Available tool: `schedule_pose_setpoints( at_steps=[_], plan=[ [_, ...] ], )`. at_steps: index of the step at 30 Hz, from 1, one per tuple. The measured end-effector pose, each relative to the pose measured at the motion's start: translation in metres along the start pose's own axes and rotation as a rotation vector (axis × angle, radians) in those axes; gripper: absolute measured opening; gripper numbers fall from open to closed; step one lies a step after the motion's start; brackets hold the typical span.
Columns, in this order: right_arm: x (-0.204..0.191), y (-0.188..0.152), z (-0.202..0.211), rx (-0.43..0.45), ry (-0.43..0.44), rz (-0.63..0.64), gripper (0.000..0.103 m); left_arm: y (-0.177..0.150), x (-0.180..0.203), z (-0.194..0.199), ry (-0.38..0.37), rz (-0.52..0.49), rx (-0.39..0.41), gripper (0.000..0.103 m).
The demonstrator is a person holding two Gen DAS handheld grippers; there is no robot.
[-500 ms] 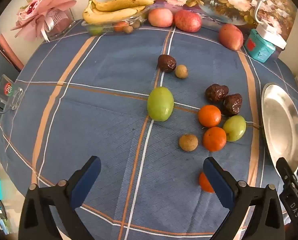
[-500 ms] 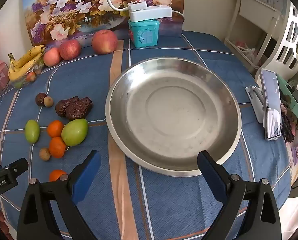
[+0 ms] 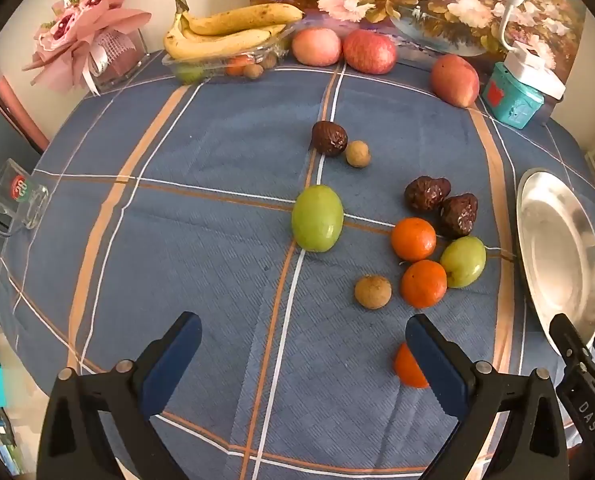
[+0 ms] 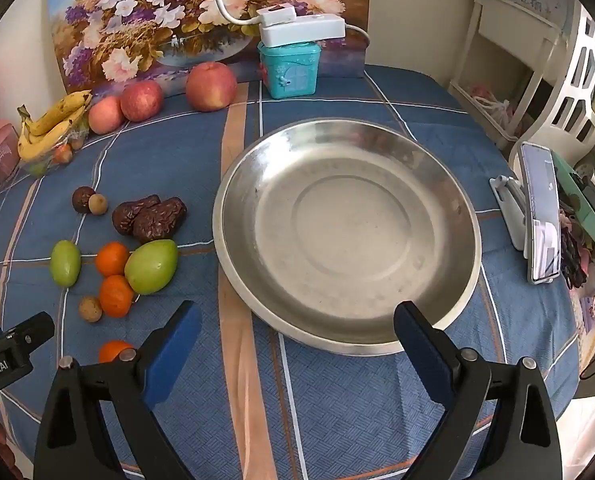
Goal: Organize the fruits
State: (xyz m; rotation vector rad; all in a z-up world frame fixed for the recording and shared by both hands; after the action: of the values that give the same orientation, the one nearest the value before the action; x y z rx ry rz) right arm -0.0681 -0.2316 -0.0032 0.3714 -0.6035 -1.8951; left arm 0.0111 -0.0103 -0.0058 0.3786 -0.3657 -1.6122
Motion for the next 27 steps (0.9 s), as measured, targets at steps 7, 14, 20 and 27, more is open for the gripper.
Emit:
schedule_pose_setpoints(
  at_steps=[7,14,20,27],
  plan=[
    [0.0008,0.0002,0.0009,0.003,0.000,-0.001,0.097,0.0016,0.0017,0.0029,0.005,-0.030,0.028,0.103],
    [0.0011,0.0002,0.0013,0.003,-0.003,-0.003,0.097,0.0003,0.0010,0.0040,0.011,-0.042,0.045,0.103],
    [0.0010,0.0001,0.0012,0.002,-0.003,-0.003,0.097,0.0000,0.0012,0.0051,0.018,-0.047,0.062,0.103],
    [0.0014,0.0005,0.0015,0.002,-0.003,-0.003,0.097,-0.0006,0.0002,0.0071,0.015,-0.046,0.085,0.103]
  ],
)
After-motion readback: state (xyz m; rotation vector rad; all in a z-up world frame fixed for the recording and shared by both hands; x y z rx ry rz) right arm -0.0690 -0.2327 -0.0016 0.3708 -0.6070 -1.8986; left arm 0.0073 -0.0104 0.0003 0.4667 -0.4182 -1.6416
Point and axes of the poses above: each gripper's, at about its wrist camera, not at the fingertips, and z roughly against the way its jaws point, x to its right, y to its top, the point moved 2 cm from there along -z, roughly the way its jaws point, and after that the axes turned 7 degrees about x, right-handed, at the moved point
